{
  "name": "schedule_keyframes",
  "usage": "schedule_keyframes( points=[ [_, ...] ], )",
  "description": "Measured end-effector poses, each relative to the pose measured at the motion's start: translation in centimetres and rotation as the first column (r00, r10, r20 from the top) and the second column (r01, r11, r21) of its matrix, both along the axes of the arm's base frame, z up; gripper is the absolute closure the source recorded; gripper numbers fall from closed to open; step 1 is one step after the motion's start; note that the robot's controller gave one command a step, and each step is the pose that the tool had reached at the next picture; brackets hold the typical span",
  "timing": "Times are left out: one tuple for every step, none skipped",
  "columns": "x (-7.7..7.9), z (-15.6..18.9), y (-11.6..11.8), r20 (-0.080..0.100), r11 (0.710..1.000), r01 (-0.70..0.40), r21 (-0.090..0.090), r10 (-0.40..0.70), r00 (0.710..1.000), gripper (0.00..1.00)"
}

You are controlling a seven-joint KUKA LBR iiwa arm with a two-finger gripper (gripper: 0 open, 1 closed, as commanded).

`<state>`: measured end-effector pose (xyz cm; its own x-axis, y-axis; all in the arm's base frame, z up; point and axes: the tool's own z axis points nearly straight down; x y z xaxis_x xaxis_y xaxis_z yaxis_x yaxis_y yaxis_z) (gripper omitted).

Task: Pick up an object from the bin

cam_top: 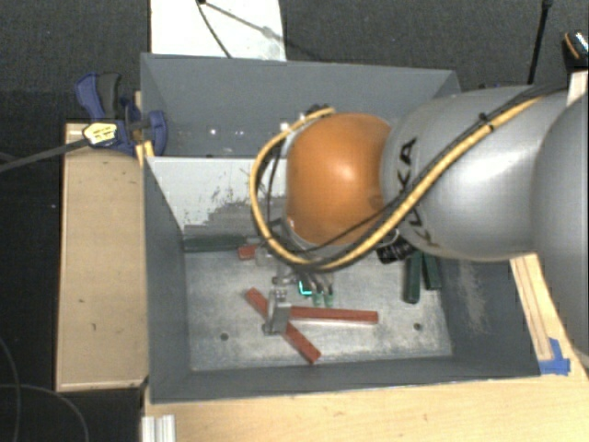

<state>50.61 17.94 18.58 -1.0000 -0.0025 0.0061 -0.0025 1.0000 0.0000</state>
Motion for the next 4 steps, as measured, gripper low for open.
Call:
schedule_keyframes(
  points=[
    [-1.52,-11.92,-4.04,0.001,0.999,-0.035,-0.001,0.035,0.999,0.00],
    [-1.22,-11.41,-3.79,0.011,1.000,-0.030,0.003,0.030,0.999,1.00],
    [-1.35,-11.54,-3.85,0.007,1.000,-0.027,0.002,0.027,1.000,0.00],
    [-1.24,-11.42,-3.79,0.011,1.000,-0.023,0.003,0.023,1.000,1.00]
  ],
)
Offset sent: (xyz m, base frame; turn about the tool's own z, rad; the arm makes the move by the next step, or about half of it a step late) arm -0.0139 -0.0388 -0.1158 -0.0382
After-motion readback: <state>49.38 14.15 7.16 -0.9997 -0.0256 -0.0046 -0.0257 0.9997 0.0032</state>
